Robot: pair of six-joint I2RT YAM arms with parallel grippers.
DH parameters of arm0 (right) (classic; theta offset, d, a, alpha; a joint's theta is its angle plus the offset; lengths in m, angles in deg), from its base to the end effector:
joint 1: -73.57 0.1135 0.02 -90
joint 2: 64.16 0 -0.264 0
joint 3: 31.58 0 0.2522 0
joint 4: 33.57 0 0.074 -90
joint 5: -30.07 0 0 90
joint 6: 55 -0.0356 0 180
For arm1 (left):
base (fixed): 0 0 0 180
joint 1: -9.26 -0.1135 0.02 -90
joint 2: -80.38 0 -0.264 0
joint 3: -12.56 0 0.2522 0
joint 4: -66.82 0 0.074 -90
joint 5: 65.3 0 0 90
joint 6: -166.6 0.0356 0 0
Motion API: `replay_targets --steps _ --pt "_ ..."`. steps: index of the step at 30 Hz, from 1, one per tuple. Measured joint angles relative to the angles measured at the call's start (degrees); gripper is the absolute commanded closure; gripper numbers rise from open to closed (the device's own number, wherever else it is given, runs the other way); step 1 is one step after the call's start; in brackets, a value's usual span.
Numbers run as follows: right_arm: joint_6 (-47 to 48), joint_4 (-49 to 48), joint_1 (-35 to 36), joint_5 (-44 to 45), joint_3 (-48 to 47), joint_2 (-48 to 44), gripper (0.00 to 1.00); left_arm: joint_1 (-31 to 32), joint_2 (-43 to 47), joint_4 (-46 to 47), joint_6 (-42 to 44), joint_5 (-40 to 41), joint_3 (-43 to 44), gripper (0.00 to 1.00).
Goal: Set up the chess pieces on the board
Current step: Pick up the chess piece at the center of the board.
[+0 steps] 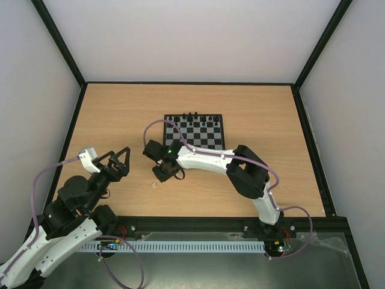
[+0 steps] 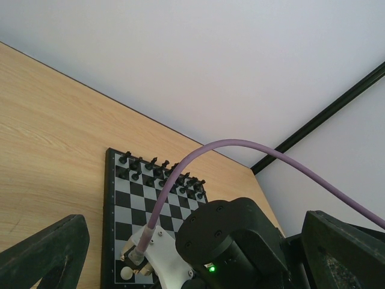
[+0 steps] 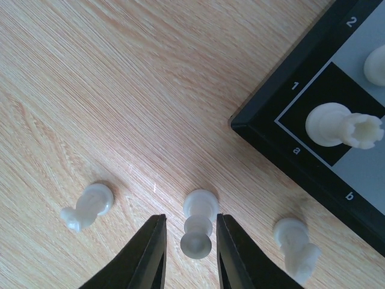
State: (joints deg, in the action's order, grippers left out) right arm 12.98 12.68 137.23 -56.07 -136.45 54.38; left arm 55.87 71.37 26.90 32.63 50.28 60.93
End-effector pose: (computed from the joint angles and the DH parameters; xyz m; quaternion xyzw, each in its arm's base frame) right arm 0.2001 0.3987 0.1910 -0.3349 0.9053 0.1525 0.2123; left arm 0.0526 -0.0333 0.3138 -0.1398 0.6963 -0.3770 0.5945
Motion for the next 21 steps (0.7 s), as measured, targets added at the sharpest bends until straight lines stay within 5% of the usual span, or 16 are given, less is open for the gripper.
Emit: replay_targets --steps 12,21 --pt "-0.1 0.2 0.2 0.7 0.2 0.0 0.92 0.0 0.0 0.0 0.0 0.0 0.0 0.01" --pt "-0.1 0.3 0.2 1.4 2.4 -1.9 0.93 0.0 0.0 0.0 0.0 0.0 0.0 0.0"
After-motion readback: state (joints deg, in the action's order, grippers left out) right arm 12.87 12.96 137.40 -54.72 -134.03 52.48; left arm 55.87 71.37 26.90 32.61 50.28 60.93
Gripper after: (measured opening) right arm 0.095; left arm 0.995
